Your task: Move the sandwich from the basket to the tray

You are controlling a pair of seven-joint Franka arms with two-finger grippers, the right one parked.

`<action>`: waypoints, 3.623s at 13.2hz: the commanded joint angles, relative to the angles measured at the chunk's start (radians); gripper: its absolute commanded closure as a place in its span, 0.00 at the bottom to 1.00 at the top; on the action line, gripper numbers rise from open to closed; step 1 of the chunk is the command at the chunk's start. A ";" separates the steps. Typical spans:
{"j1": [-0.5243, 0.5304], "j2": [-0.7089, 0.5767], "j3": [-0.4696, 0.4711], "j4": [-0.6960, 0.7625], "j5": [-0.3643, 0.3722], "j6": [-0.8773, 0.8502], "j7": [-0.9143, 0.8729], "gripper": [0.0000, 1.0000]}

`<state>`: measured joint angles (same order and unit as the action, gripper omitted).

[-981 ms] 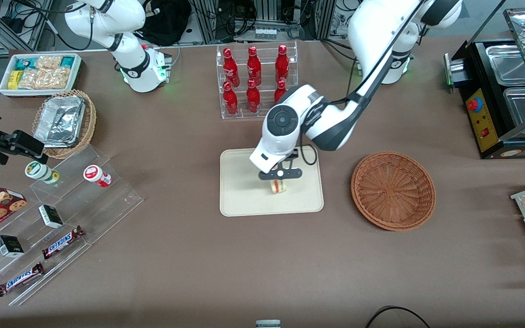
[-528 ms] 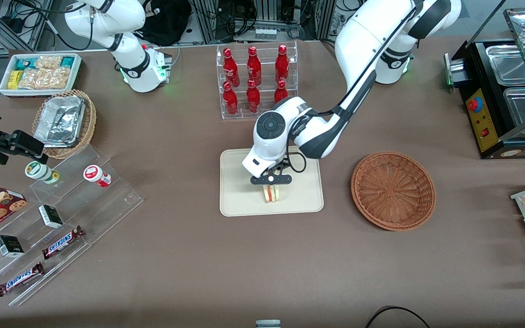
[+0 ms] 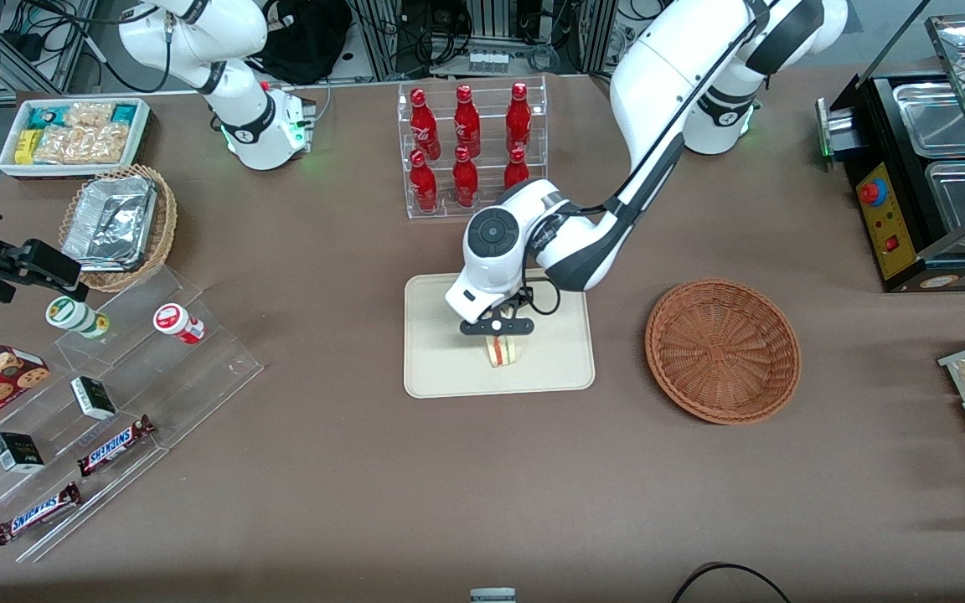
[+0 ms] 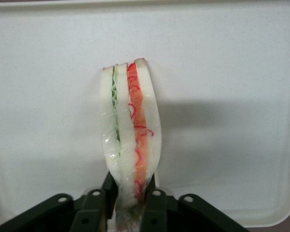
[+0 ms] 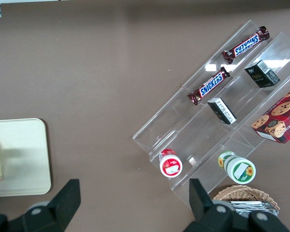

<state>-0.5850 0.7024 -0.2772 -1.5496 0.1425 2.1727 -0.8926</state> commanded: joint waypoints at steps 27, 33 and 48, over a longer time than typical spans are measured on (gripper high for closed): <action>0.789 -0.733 0.016 -0.001 -0.120 -0.815 0.873 0.00; 0.697 -0.727 0.071 0.028 -0.107 -0.801 0.867 0.00; 0.625 -0.722 0.210 0.043 -0.118 -0.755 0.863 0.00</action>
<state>0.0324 -0.0173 -0.0676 -1.5104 0.0273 1.4056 -0.0339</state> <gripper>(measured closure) 0.000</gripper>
